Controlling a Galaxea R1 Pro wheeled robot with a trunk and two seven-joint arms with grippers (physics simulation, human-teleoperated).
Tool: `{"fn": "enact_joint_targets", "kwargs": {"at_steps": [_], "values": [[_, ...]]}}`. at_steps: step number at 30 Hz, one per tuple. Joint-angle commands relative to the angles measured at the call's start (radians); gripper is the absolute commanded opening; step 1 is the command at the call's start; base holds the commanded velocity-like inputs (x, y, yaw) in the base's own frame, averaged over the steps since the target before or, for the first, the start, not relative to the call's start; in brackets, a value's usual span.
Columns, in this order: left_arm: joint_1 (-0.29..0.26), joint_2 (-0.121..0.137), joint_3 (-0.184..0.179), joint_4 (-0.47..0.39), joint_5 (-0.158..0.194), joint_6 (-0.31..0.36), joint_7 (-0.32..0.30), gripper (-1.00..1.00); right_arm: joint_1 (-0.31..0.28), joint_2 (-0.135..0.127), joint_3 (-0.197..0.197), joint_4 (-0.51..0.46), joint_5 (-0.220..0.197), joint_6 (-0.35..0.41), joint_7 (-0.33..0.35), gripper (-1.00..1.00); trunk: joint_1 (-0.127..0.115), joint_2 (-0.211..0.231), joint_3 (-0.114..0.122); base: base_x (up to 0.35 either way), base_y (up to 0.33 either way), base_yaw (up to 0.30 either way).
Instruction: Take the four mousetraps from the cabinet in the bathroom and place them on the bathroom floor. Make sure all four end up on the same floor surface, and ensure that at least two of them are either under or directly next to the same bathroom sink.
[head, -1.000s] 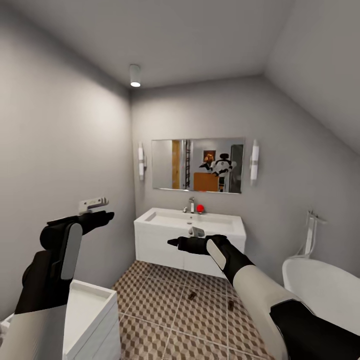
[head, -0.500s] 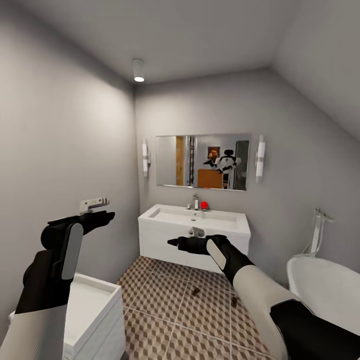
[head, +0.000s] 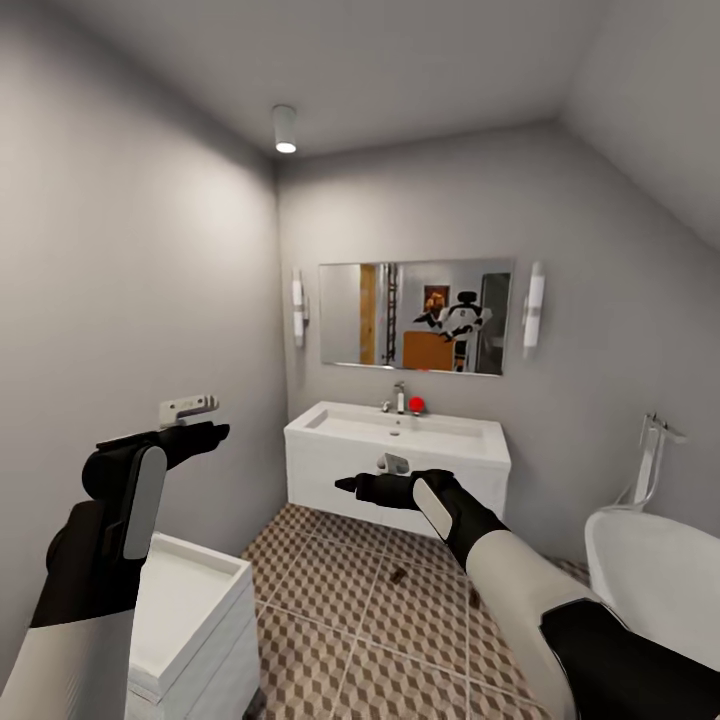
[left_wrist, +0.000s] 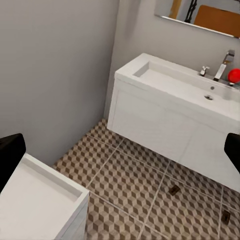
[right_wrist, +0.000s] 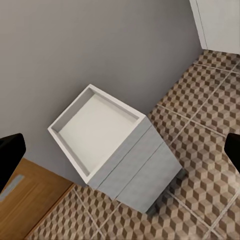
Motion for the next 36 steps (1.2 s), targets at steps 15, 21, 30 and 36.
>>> {"fn": "enact_joint_targets", "kwargs": {"at_steps": [15, 21, 30, 36], "values": [[0.0, 0.001, -0.001, -0.001, 0.01, 0.004, 0.01, 1.0, 0.0, 0.0, 0.001, 0.0, 0.0, 0.003, 0.001, 1.0, 0.0, -0.001, -0.024, 0.0, 0.0, 0.081], [0.0, 0.001, -0.001, -0.001, 0.01, 0.004, 0.011, 1.0, 0.0, 0.0, 0.002, 0.0, 0.0, 0.003, 0.001, 1.0, 0.0, -0.001, -0.034, 0.0, 0.0, 0.081], [0.001, 0.001, -0.01, -0.001, 0.009, 0.004, 0.012, 1.0, 0.0, 0.0, 0.001, 0.0, 0.0, 0.003, 0.001, 1.0, 0.0, -0.001, -0.048, 0.0, 0.0, 0.081], [0.001, 0.001, -0.033, -0.001, 0.009, 0.004, 0.013, 1.0, 0.0, 0.0, 0.001, 0.0, 0.0, 0.003, 0.001, 1.0, 0.0, -0.001, -0.057, 0.0, 0.0, 0.081]]}}
